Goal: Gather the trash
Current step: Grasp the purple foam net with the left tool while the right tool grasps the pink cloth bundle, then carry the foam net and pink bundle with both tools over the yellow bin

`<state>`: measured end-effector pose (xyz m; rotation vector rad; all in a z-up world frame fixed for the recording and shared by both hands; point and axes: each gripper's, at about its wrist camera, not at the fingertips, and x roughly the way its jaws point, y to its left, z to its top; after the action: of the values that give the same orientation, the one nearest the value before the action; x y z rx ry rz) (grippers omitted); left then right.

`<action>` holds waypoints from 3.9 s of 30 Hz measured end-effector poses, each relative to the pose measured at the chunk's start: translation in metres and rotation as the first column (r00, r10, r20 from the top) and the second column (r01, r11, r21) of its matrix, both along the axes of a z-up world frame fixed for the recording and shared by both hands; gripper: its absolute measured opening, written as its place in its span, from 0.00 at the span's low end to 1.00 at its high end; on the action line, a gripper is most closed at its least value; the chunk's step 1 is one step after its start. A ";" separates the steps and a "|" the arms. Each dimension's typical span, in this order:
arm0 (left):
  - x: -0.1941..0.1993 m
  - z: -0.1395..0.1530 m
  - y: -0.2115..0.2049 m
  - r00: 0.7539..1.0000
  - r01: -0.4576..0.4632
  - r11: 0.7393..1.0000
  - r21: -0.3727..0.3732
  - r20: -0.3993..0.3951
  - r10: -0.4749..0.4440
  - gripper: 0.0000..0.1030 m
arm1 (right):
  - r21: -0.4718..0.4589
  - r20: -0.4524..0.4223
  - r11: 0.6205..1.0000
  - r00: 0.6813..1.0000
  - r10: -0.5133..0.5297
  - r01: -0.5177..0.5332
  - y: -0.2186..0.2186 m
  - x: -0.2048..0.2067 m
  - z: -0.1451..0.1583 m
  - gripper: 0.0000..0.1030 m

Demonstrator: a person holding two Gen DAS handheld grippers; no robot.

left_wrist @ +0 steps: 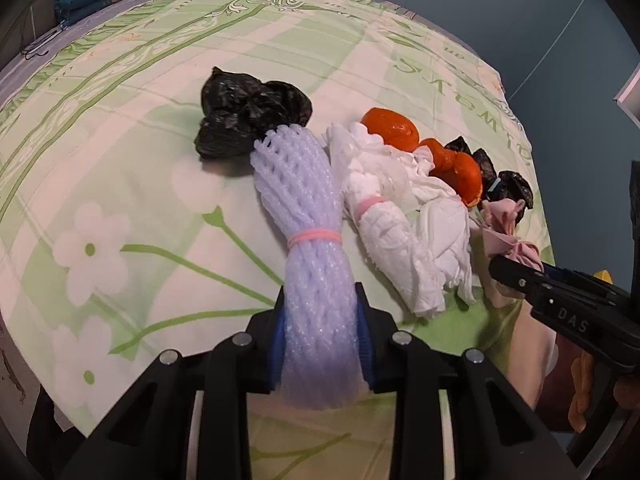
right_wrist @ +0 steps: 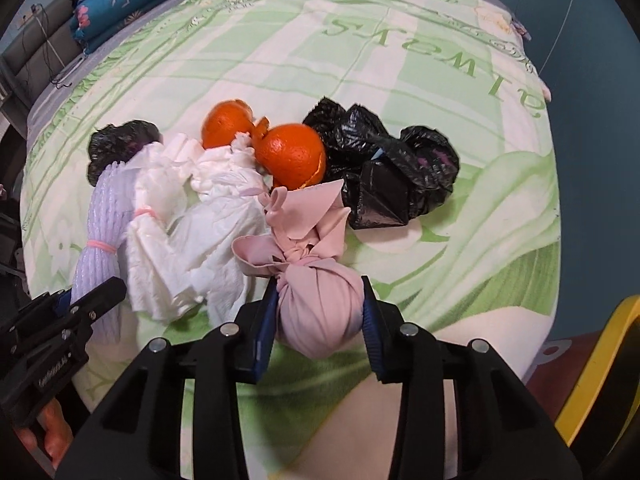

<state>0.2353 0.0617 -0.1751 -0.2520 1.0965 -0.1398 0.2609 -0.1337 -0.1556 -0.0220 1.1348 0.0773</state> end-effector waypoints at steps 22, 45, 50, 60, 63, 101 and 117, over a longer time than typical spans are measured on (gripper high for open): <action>-0.071 0.075 0.013 0.983 -0.007 0.998 -0.068 0.185 0.019 0.27 | 0.117 0.175 0.991 0.983 0.047 -0.068 -0.021 -0.089 0.083 0.35; -0.132 0.170 -0.045 0.914 0.136 0.990 -0.036 0.390 -0.111 0.27 | 0.186 0.337 0.982 0.941 -0.031 -0.034 -0.085 -0.156 0.153 0.35; -0.139 0.183 -0.059 0.897 0.176 0.984 -0.032 0.418 -0.147 0.27 | 0.201 0.361 0.979 0.931 -0.054 -0.021 -0.099 -0.165 0.163 0.35; -0.142 0.192 -0.096 0.873 0.257 0.966 -0.029 0.435 -0.219 0.27 | 0.227 0.395 0.973 0.910 -0.124 0.034 -0.135 -0.182 0.176 0.35; -0.142 0.193 -0.111 0.865 0.285 0.958 -0.018 0.436 -0.249 0.27 | 0.231 0.402 0.971 0.903 -0.150 0.059 -0.148 -0.186 0.178 0.35; -0.131 0.153 -0.265 0.791 0.554 0.832 -0.002 0.314 -0.526 0.27 | 0.327 0.331 0.895 0.851 -0.408 0.302 -0.251 -0.209 0.143 0.37; -0.125 0.112 -0.301 0.774 0.607 0.795 0.002 0.225 -0.592 0.27 | 0.354 0.249 0.866 0.856 -0.452 0.355 -0.277 -0.207 0.108 0.38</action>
<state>0.1099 -0.2396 -0.0628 0.0649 0.9222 -0.7700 0.0540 -0.4103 -0.0472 0.4629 0.7655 -0.1352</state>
